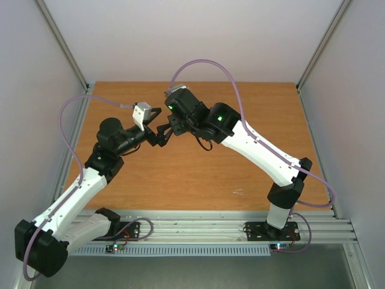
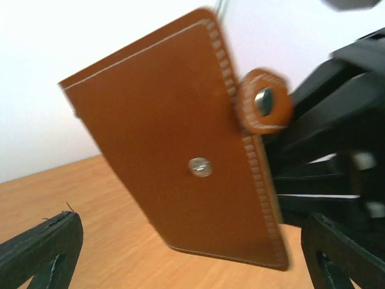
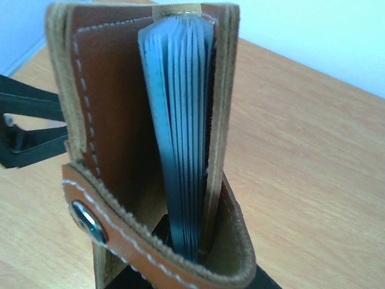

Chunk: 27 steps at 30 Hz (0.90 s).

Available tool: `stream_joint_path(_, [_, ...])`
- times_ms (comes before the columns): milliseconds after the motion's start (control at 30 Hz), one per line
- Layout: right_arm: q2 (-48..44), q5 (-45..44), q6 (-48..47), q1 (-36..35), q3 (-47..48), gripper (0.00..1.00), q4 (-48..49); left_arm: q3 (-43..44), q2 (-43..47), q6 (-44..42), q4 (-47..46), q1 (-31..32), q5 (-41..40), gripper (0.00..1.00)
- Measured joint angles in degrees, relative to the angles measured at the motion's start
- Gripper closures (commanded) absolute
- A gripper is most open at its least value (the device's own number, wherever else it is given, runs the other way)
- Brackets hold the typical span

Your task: Take the credit cards out of the card holder

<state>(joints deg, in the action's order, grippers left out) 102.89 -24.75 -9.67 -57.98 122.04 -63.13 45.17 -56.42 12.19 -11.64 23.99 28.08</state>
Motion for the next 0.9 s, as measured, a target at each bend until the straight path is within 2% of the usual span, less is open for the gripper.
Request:
stream_joint_path(133, [-0.70,2.16,1.60,0.09,0.11,0.99,0.66,0.00,0.04,-4.17,2.19,0.66,-5.16,0.02])
stream_joint_path(333, [-1.46,5.64,2.38,1.53,-0.61,0.99,2.54,0.07,0.39,-9.51,6.32,1.64,-14.53,0.14])
stream_joint_path(500, [-7.91,13.18,1.86,4.92,-5.79,0.99,3.52,0.09,0.92,-9.90,9.38,0.72,-18.97,0.17])
stream_joint_path(600, [-10.84,18.47,0.66,6.34,-6.34,0.99,3.74,0.26,1.07,-7.98,9.44,0.46,-16.63,0.16])
stream_joint_path(733, [-12.37,25.29,-1.11,8.09,-6.43,0.99,4.39,0.98,1.07,-4.15,8.81,0.09,-9.64,0.16])
stream_joint_path(900, [-12.39,31.65,-4.90,9.16,-7.28,0.99,4.57,1.03,1.25,1.05,5.35,-0.04,0.35,0.06])
